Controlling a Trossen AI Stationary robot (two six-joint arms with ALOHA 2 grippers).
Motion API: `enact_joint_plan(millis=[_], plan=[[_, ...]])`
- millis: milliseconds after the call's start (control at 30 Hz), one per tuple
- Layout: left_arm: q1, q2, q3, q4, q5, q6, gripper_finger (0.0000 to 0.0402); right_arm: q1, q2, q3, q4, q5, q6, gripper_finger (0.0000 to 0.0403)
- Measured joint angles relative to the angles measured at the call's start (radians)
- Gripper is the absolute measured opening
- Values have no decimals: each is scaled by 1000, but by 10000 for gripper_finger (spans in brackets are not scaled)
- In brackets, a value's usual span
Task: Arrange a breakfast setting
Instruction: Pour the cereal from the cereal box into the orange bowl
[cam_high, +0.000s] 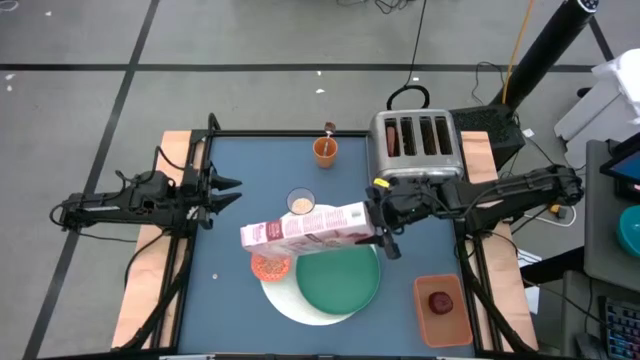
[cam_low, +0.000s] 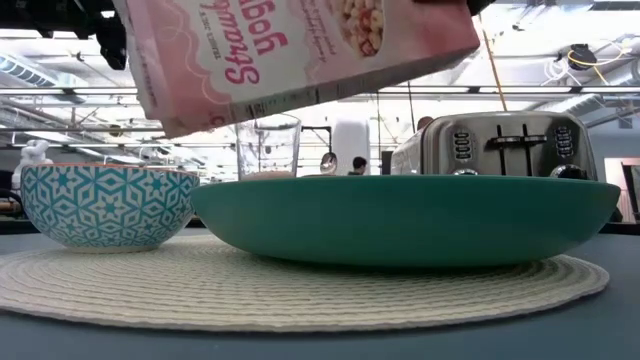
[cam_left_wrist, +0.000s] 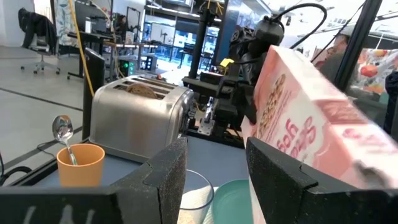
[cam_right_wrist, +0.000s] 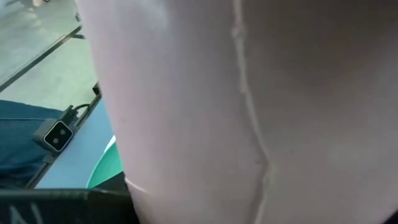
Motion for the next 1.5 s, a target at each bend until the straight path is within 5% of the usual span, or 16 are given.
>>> enact_joint_plan(millis=[1500], plan=[[0, 1, 0, -2, 0, 1, 173, -3, 40, 4, -17, 1, -2, 224]])
